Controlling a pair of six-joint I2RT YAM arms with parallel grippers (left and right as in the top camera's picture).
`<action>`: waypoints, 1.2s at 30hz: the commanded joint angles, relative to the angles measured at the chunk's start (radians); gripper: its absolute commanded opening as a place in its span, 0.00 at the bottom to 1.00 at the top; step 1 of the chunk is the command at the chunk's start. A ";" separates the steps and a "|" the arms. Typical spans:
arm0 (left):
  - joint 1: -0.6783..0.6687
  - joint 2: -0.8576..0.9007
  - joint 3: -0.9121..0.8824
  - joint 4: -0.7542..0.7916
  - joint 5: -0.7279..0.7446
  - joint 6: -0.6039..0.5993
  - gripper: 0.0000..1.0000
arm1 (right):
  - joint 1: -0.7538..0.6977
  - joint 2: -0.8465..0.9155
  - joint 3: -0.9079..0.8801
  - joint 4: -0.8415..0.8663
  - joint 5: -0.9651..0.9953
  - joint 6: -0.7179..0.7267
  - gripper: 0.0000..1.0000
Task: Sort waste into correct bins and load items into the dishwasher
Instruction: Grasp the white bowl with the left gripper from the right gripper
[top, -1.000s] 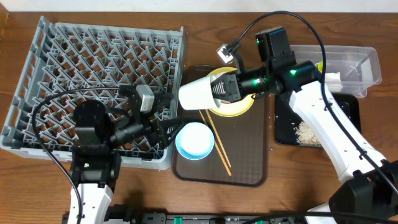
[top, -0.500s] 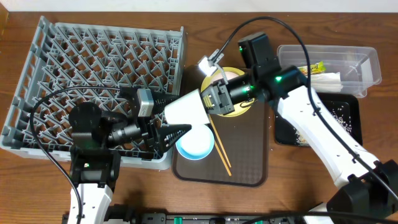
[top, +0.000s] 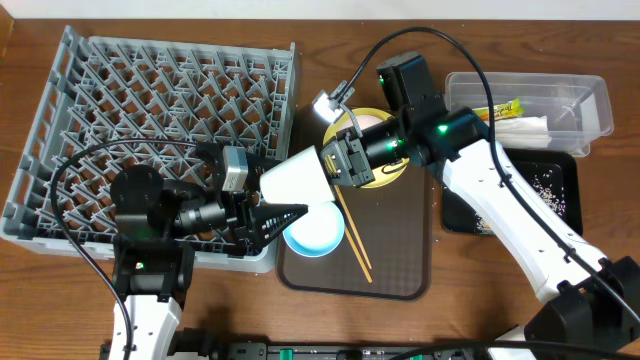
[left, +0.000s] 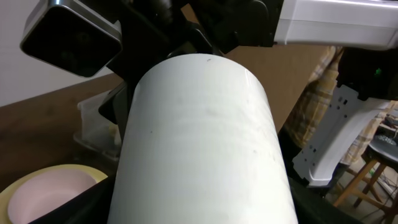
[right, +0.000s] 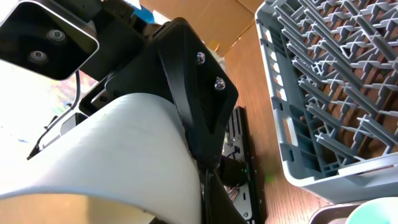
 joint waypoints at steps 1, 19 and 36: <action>0.002 0.002 0.020 0.017 0.003 -0.005 0.77 | 0.021 0.000 0.009 0.001 -0.077 -0.011 0.01; 0.002 0.002 0.020 0.037 0.036 -0.006 0.64 | 0.037 0.000 0.009 0.002 -0.089 -0.011 0.03; 0.083 0.034 0.020 -0.108 -0.138 0.011 0.52 | -0.089 0.000 0.009 -0.267 0.561 -0.011 0.47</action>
